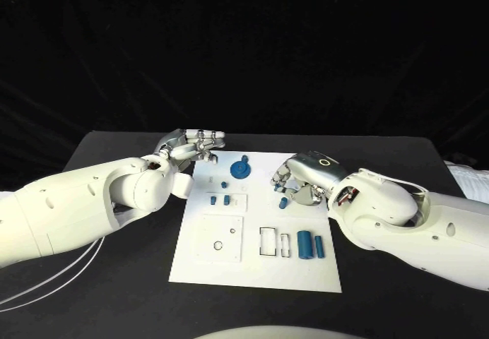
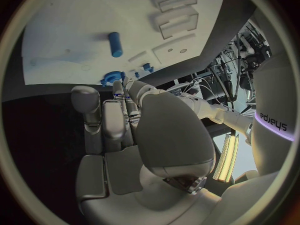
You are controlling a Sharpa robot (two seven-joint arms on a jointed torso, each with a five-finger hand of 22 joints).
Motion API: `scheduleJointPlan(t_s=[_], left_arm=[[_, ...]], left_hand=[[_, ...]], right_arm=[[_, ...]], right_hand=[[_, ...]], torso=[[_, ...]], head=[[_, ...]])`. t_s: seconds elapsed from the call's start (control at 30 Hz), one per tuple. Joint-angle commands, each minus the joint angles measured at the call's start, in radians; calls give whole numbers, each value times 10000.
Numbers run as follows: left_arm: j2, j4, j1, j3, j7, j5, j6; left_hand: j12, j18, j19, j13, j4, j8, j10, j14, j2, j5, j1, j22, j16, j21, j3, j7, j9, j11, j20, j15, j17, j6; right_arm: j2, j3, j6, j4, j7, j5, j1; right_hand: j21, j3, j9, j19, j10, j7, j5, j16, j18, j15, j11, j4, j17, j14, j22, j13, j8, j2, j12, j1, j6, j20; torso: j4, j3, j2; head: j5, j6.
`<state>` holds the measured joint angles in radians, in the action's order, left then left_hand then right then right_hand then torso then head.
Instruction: Assemble the parts on the task board
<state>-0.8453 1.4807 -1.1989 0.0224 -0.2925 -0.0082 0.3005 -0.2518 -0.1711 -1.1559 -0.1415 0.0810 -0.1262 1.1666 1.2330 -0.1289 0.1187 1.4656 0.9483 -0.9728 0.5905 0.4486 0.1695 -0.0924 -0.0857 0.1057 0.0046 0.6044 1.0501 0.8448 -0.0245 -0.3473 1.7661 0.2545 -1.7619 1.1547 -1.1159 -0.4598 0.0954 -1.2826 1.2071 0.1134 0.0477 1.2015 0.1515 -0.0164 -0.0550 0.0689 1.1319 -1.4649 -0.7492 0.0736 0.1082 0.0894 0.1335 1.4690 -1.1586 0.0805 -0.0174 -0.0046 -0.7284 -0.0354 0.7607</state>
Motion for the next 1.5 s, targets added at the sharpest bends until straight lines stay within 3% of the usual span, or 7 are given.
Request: scheduleJointPlan(t_s=[0.03, 0.23, 0.4, 0.53, 0.7, 0.87, 1.5], left_arm=[[26, 62, 10, -7, -38, -47, -172], [31, 136, 17, -8, -48, -47, -180], [53, 188, 19, -9, -47, -46, -183], [77, 255, 18, -9, -44, -46, -178], [81, 341, 18, -10, -37, -46, -161], [100, 372, 17, -10, -28, -46, -166], [133, 382, 17, -10, 15, -46, -172]], left_hand=[[-25, -118, -85, -13, -43, -24, -67, -62, 12, 15, 63, -15, 56, -64, -18, 1, 9, -24, 12, 10, -5, -41], [-30, -117, -86, -16, -48, -24, -71, -57, 18, 16, 64, -17, 46, -68, -18, 2, 10, -24, 13, 11, 8, -44], [-36, -118, -88, -19, -63, -25, -76, -61, 16, 17, 73, -19, 50, -71, -19, 1, 11, -24, 13, 11, -1, -48], [-36, -118, -88, -19, -63, -25, -76, -61, 16, 17, 73, -19, 50, -71, -19, 1, 11, -24, 13, 11, -1, -48], [-45, -118, -90, -24, -81, -27, -82, -63, 13, 17, 83, -22, 51, -76, -23, 2, 13, -24, 12, 11, -6, -53], [-45, -118, -90, -24, -81, -27, -82, -63, 13, 17, 83, -22, 51, -76, -23, 2, 13, -24, 12, 11, -6, -53], [-56, -111, -103, -29, -149, 15, -238, -77, 0, 14, 70, -40, 44, -106, -63, 61, 49, -79, 24, 41, -27, -191]], right_arm=[[-186, 0, -167, 179, -323, 213, -62], [-605, -8, -94, 274, -467, 224, -341], [-1075, -22, 83, 86, -640, 248, -656], [-1323, -33, 336, -71, -829, 288, -878], [-1611, -39, 424, -350, -998, 306, -1111], [-1835, -44, 388, -604, -957, 220, -1246], [-2244, -79, 794, -987, -826, 63, -1383]], right_hand=[[-67, -58, 8, -37, 31, 94, 30, 59, -112, -65, -41, -14, 14, -400, -16, 3, -50, -64, -56, 33, 8, 2], [-71, -77, 7, -38, 30, 105, 30, 62, -112, -62, -48, -30, 16, -399, -18, -4, -56, -62, -67, 32, 14, 5], [-73, -109, 6, -34, 22, 125, 32, 66, -110, -55, -62, -61, 18, -396, -11, -17, -69, -58, -88, 30, 28, 9], [-70, -130, 1, -23, 0, 146, 32, 69, -107, -40, -81, -98, 17, -392, 4, -32, -90, -30, -118, 12, 54, 17], [-75, -142, -1, -21, -10, 156, 34, 76, -108, -33, -90, -115, 24, -391, -1, -39, -100, -21, -133, 1, 65, 21], [-90, -171, -1, -25, -11, 164, 38, 87, -111, -30, -94, -140, 35, -391, -22, -44, -106, -37, -143, 7, 69, 26], [-99, -187, -2, -22, -20, 182, 36, 102, -110, -21, -109, -174, 48, -390, -28, -52, -120, -21, -164, -15, 81, 33]], torso=[[-2, -24, -1], [-15, -43, -8], [2, -16, -16], [-19, -31, -20], [29, -19, -11], [-3, -9, -17], [9, -12, -6]], head=[[-208, 53], [-441, 136], [-737, 229], [-767, 239], [-850, 272], [-883, 325], [-1007, 494]])
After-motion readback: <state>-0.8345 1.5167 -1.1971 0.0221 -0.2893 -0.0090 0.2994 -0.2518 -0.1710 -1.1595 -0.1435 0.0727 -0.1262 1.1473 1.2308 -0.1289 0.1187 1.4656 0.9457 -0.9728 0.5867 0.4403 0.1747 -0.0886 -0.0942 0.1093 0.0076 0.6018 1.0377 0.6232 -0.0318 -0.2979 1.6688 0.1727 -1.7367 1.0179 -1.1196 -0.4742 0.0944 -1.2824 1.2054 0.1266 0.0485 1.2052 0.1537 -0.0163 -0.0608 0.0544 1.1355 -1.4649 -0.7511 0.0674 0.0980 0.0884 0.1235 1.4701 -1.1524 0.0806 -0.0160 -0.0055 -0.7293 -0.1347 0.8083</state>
